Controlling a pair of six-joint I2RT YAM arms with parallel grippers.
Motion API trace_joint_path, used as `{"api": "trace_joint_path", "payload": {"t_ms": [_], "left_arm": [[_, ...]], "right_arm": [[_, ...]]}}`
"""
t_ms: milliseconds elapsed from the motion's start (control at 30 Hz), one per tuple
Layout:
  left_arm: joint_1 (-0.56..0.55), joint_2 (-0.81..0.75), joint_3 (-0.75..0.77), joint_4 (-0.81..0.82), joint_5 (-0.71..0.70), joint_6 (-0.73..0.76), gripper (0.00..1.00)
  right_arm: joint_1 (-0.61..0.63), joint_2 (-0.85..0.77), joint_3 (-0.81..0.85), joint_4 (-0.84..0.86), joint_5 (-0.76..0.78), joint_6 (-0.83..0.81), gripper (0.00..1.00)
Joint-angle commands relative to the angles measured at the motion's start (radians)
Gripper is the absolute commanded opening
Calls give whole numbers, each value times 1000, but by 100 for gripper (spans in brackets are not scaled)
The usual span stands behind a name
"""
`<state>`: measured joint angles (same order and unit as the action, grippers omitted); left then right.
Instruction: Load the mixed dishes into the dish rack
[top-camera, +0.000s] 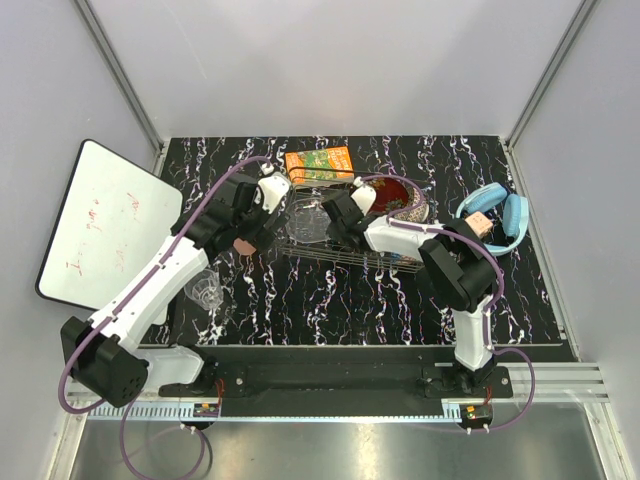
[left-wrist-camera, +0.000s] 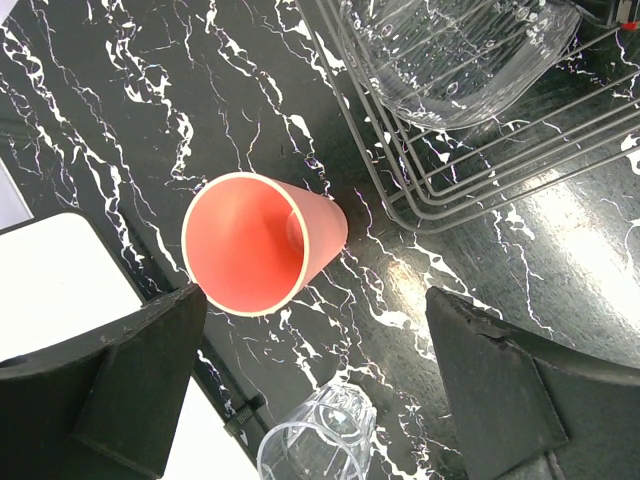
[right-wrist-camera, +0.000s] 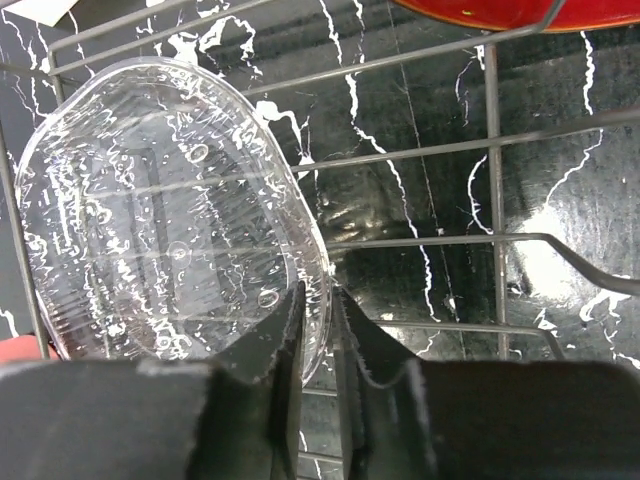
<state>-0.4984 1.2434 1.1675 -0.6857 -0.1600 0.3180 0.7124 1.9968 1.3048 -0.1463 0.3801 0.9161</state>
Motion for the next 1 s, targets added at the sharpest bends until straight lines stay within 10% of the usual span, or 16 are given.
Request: {"api": "trace_joint_path", "payload": {"t_ms": [0,133,467,967], "left_arm": [[4,-41,-9,41,-18,6,96],[3,-44,-9,40,-18,6,96],[4,-47,12,25,-15,-5,96],[4,-61,-2,18,-32,-10,96]], "right_arm": [[-4,14,-22,53,34,17,16],[-4,-7,-58,89,36,14,0],[-1,-144,-185,218,89,-57,0],[38,-581,-344,454,174,-755,0]]}}
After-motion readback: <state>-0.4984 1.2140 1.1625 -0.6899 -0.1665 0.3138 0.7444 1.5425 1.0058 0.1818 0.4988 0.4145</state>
